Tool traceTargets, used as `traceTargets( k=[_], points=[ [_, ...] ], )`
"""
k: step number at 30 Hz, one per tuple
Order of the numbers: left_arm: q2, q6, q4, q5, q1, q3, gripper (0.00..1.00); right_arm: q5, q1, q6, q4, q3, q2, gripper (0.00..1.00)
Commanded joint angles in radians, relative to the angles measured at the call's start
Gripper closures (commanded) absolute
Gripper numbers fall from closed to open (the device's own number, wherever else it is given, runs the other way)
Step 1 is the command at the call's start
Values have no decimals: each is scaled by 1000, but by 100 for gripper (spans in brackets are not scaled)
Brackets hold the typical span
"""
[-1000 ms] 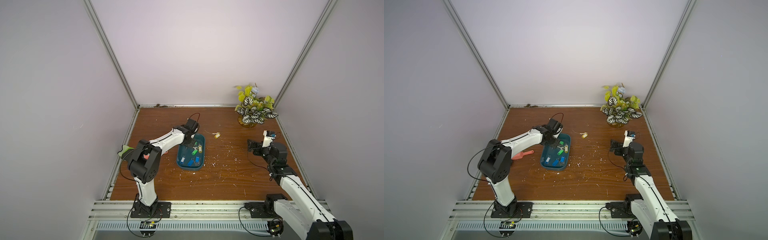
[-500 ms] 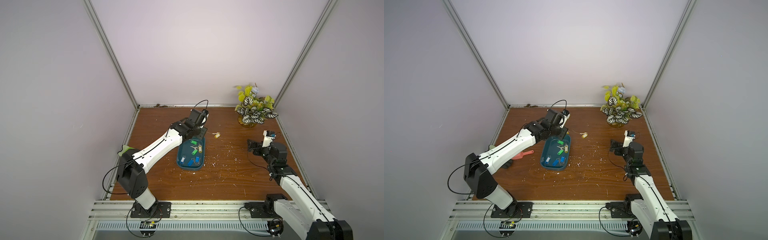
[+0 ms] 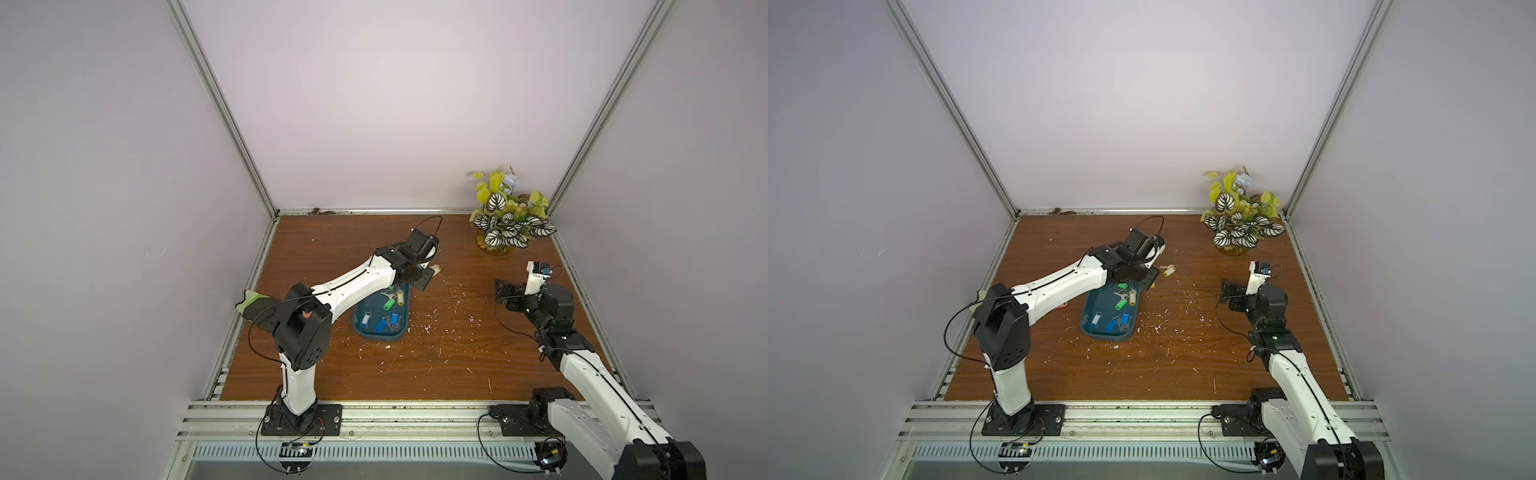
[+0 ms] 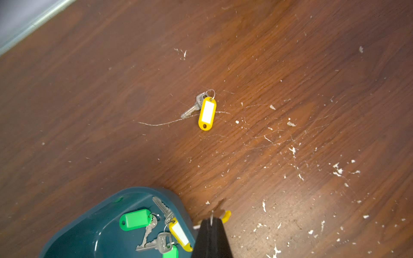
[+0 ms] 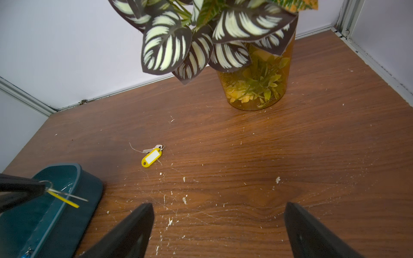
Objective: Take the keys out of the storage box
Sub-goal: Place the key at the center of the board.
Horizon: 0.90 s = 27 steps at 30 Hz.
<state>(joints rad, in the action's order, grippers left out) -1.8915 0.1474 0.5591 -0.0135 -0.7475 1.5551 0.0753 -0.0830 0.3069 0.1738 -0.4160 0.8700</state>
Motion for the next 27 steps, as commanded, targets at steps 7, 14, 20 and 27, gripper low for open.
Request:
traceTargets(
  k=[7, 14, 20, 27],
  points=[
    [-109, 30, 18, 62, -19, 14, 100, -20, -1, -5, 13, -38, -7, 2],
    [-157, 27, 16, 82, -20, 42, 100, -13, -2, -5, 20, -37, 2, 2],
    [-235, 23, 18, 117, -20, 117, 100, -9, -1, -5, 23, -31, 3, 2],
    [-319, 17, 18, 146, -21, 203, 99, -14, -1, -10, 18, -25, -10, 2]
  ],
)
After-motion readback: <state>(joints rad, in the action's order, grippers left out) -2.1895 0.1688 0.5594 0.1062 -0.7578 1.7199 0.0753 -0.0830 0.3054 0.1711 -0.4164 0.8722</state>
